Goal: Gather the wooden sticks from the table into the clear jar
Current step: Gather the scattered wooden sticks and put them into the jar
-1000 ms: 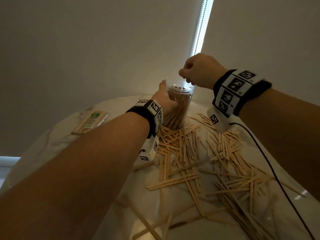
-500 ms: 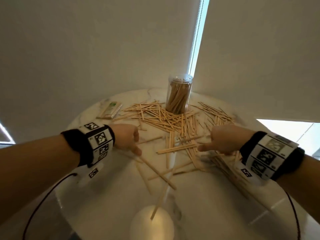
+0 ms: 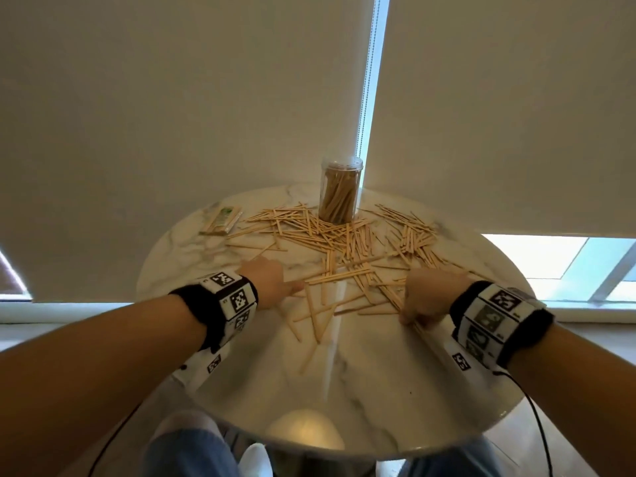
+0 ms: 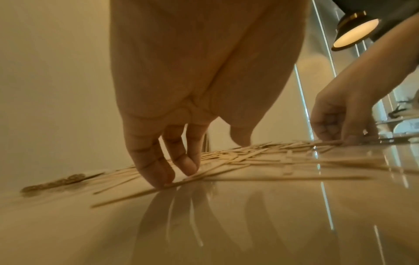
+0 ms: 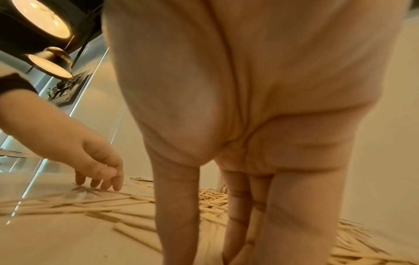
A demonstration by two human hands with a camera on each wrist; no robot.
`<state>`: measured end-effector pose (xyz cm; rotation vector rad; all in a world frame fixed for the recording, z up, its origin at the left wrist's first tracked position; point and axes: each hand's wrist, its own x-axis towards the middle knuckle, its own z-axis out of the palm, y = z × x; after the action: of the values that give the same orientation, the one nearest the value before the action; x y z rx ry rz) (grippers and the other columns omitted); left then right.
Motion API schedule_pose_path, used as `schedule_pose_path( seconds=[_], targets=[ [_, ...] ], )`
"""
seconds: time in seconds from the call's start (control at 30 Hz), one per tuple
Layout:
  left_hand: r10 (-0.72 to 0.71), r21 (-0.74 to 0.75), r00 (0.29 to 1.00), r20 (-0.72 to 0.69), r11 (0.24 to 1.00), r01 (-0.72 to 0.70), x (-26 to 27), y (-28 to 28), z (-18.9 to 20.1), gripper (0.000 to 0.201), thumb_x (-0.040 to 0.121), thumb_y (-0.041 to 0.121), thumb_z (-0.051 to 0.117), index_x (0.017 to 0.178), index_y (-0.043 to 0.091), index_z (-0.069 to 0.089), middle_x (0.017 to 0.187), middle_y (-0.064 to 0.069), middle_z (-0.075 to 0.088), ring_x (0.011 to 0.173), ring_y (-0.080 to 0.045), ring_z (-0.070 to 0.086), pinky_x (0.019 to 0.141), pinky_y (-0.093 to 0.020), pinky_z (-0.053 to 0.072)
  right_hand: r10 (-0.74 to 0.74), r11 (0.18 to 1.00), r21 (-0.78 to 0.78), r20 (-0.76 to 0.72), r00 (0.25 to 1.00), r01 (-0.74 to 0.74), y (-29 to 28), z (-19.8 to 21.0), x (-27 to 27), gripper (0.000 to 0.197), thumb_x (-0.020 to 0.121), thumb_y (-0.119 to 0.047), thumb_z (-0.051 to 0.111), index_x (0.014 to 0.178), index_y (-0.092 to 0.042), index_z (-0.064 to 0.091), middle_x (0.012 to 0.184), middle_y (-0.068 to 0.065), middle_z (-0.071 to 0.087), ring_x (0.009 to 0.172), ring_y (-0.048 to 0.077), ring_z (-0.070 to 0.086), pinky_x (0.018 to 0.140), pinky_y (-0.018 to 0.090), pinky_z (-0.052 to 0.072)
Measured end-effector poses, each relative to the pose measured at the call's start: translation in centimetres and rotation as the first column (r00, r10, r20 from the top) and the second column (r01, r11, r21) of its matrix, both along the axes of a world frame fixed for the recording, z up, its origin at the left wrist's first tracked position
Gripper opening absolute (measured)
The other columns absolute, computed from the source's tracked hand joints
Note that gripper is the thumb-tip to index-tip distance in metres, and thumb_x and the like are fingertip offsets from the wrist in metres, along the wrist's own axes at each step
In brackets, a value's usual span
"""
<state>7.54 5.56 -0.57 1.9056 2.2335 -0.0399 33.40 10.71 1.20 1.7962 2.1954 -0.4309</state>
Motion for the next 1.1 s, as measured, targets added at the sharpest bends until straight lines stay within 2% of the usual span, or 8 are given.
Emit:
schedule_pose_path(
  seconds=[0.07,0.17,0.37,0.57,0.73,0.83,0.97,1.1],
  targets=[
    [-0.054,-0.014,0.997,0.057,0.998,0.055,1.5,-1.0,0.3,0.082,0.084,0.078,0.044,0.134,0.015,0.055,0.120,-0.024,0.062,0.108,-0.035,0.061,0.082,-0.036,0.046,0.034,0.999,0.023,0.062,0.998,-0.035,0.1,-0.2,-0.4,0.023,0.085,-0.029,0.075,0.094,-0.008,0.072,0.086,0.006,0.076,0.080,0.021,0.074,0.079,0.036,0.062],
    [-0.058,-0.094,0.998,-0.034,0.994,0.055,3.4,-2.4,-0.4,0.111,0.060,0.094,0.051,0.142,0.020,0.044,0.139,-0.016,0.041,0.121,-0.033,0.047,0.099,-0.045,0.046,0.079,0.993,0.089,0.064,0.995,-0.084,0.1,-0.5,-0.8,0.027,0.089,-0.018,0.069,0.113,-0.005,0.065,0.099,0.007,0.074,0.089,0.023,0.073,0.082,0.037,0.061],
    [-0.067,0.043,0.997,-0.026,0.997,0.068,4.2,-0.8,-0.3,0.038,0.094,0.040,0.062,0.120,0.011,0.061,0.121,-0.010,0.062,0.107,-0.027,0.061,0.091,-0.036,0.051,0.177,0.965,0.182,0.073,0.982,-0.188,-0.1,-0.2,-0.8,0.027,0.090,-0.021,0.068,0.116,-0.010,0.066,0.111,0.006,0.066,0.102,0.023,0.062,0.085,0.031,0.053],
    [-0.081,-0.010,0.992,-0.095,0.997,0.080,4.9,0.4,-0.1,0.026,0.097,0.021,0.059,0.117,0.007,0.063,0.115,-0.012,0.066,0.104,-0.028,0.063,0.084,-0.034,0.052,0.166,0.957,0.234,0.044,0.985,-0.172,0.4,-0.3,-1.0,0.024,0.093,-0.019,0.062,0.113,-0.005,0.064,0.099,0.006,0.062,0.089,0.021,0.059,0.074,0.027,0.049],
    [-0.086,-0.032,0.986,-0.146,0.996,0.082,5.6,0.4,0.0,0.022,0.095,0.014,0.055,0.115,0.005,0.060,0.111,-0.013,0.065,0.101,-0.028,0.064,0.072,-0.030,0.047,0.270,0.912,0.294,0.095,0.958,-0.286,0.6,-0.7,-1.7,0.019,0.096,-0.016,0.052,0.106,-0.008,0.066,0.100,0.006,0.064,0.082,0.019,0.055,0.072,0.026,0.047],
    [-0.048,-0.036,0.988,-0.149,0.998,0.043,5.6,0.5,0.0,0.028,0.097,0.016,0.055,0.123,0.006,0.056,0.118,-0.011,0.064,0.106,-0.027,0.063,0.079,-0.031,0.049,0.272,0.919,0.270,0.097,0.957,-0.288,0.8,-0.8,-1.5,0.018,0.097,-0.017,0.051,0.104,-0.008,0.064,0.100,0.006,0.062,0.085,0.021,0.057,0.070,0.026,0.044],
    [-0.011,-0.053,0.990,-0.144,0.999,0.004,5.1,0.9,0.0,0.034,0.100,0.016,0.050,0.132,0.003,0.055,0.127,-0.012,0.060,0.115,-0.028,0.060,0.090,-0.032,0.049,0.225,0.944,0.232,0.071,0.972,-0.235,1.1,-1.0,-1.4,0.028,0.096,-0.015,0.052,0.068,-0.013,0.050,0.078,0.003,0.054,0.073,0.019,0.052,0.060,0.024,0.041],
    [0.088,-0.038,0.993,-0.081,0.995,-0.091,4.9,1.4,0.5,0.035,0.105,0.015,0.039,0.138,0.002,0.044,0.138,-0.016,0.048,0.124,-0.030,0.050,0.098,-0.034,0.043,0.232,0.951,0.188,0.087,0.969,-0.244,0.9,-0.8,-1.6,0.019,0.098,-0.016,0.049,0.093,-0.006,0.064,0.097,0.008,0.061,0.083,0.022,0.059,0.069,0.029,0.052]
  ],
)
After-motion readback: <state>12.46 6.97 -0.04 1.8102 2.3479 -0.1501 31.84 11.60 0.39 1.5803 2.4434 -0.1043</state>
